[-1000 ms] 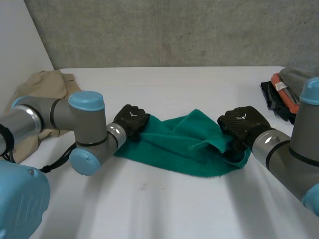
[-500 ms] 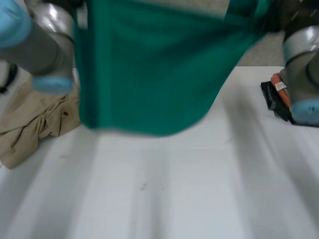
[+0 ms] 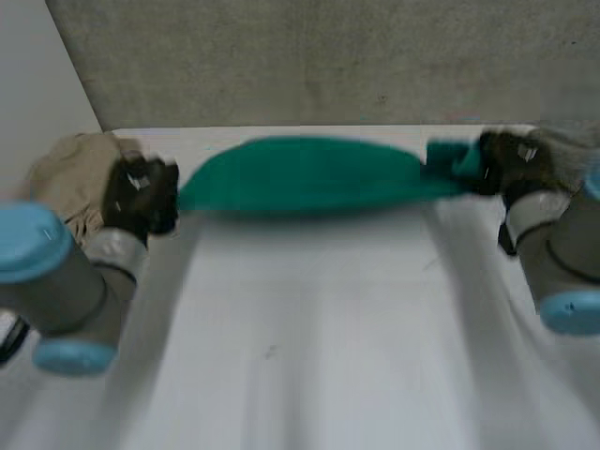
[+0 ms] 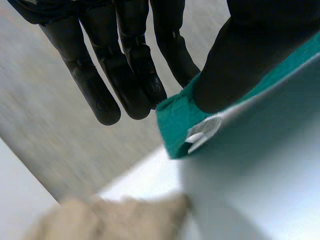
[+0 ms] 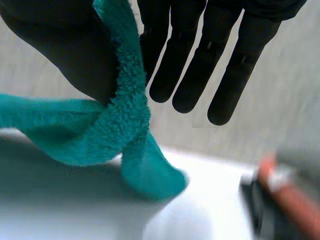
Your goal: Fold the laundry.
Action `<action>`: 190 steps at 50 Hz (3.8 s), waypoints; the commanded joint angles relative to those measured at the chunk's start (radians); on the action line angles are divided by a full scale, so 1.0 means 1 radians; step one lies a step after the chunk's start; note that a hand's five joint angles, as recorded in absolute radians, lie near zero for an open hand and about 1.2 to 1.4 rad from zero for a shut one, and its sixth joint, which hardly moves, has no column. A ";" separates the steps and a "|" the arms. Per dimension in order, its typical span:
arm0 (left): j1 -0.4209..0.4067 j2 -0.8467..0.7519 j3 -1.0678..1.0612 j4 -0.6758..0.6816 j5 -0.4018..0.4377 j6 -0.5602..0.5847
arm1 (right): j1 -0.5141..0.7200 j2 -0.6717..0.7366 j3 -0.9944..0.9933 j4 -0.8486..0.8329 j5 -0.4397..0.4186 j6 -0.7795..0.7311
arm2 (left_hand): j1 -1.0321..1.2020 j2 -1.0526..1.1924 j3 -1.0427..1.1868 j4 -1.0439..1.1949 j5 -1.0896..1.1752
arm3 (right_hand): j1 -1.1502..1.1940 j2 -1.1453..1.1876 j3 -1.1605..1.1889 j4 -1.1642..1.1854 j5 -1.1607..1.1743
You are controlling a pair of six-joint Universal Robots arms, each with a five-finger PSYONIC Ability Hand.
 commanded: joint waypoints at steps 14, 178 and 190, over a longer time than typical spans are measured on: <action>-0.017 0.098 -0.102 -0.054 0.029 -0.021 | 0.005 -0.056 -0.144 0.499 -0.104 -0.565 | 0.253 0.199 0.208 0.197 0.231 | -0.793 -0.867 -0.875 -0.886 -0.842; 0.204 0.248 -0.022 -0.320 0.142 -0.027 | -0.109 -0.014 -0.164 0.520 -0.414 -1.116 | 0.253 0.199 0.208 0.197 0.231 | 0.291 0.217 0.208 0.198 0.242; 0.174 0.252 -0.019 -0.347 0.176 -0.036 | -0.115 0.080 -0.119 0.539 -0.452 -1.125 | 0.253 0.199 0.208 0.197 0.231 | 0.291 0.217 0.208 0.198 0.242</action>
